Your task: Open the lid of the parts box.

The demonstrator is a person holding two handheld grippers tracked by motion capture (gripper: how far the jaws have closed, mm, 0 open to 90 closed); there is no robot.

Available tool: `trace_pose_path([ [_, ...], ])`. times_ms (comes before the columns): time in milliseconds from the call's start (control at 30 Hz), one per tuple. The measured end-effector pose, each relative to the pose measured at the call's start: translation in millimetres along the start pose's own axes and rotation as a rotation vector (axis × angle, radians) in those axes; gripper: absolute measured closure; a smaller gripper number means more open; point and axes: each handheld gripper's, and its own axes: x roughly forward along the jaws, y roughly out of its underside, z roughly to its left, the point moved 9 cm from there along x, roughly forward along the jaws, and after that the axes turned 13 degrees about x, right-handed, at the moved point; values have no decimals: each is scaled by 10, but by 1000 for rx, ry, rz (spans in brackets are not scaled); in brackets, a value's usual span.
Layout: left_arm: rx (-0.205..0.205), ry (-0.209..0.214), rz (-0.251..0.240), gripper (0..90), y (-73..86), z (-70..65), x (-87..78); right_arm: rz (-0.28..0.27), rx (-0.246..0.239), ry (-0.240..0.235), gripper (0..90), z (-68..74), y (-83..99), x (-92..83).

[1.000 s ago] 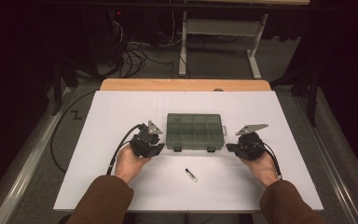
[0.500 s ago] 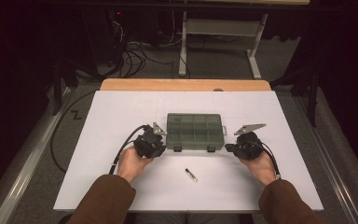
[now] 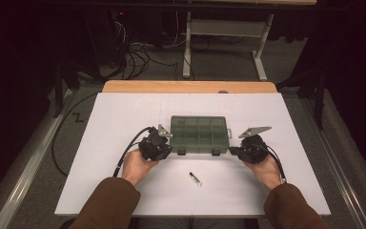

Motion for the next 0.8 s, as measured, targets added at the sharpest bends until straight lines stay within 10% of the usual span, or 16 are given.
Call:
trace_pose_path([
  [300,-10,-21,-20,667,-47,11,-38,-41,18,-32,896,5,-47,-56],
  [800,33,-179,-61,428,-296,109,-141,-91,29,-50,878,54,-189,-180],
])
